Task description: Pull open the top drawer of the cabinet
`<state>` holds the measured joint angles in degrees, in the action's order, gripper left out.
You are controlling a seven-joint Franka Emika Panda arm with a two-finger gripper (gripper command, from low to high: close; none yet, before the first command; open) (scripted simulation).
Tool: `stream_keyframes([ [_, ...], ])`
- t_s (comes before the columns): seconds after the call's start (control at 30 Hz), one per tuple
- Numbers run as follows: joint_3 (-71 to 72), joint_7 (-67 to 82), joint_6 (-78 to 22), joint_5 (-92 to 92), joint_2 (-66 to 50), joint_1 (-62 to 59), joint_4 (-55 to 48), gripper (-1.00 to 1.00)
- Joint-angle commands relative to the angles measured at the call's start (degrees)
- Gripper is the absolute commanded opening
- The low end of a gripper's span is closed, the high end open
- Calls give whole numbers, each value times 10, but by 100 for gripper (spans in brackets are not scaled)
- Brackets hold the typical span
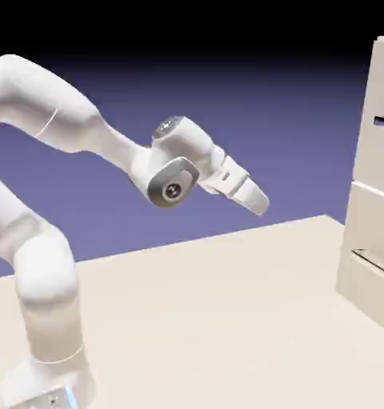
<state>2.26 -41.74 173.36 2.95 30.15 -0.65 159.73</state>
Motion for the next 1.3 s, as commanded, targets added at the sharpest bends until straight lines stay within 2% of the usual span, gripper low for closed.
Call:
stream_keyframes([
  [0.0,19,6,-5,25,-21,-11,-11,0],
  [1.27,732,233,-210,955,-810,-434,-410,0],
])
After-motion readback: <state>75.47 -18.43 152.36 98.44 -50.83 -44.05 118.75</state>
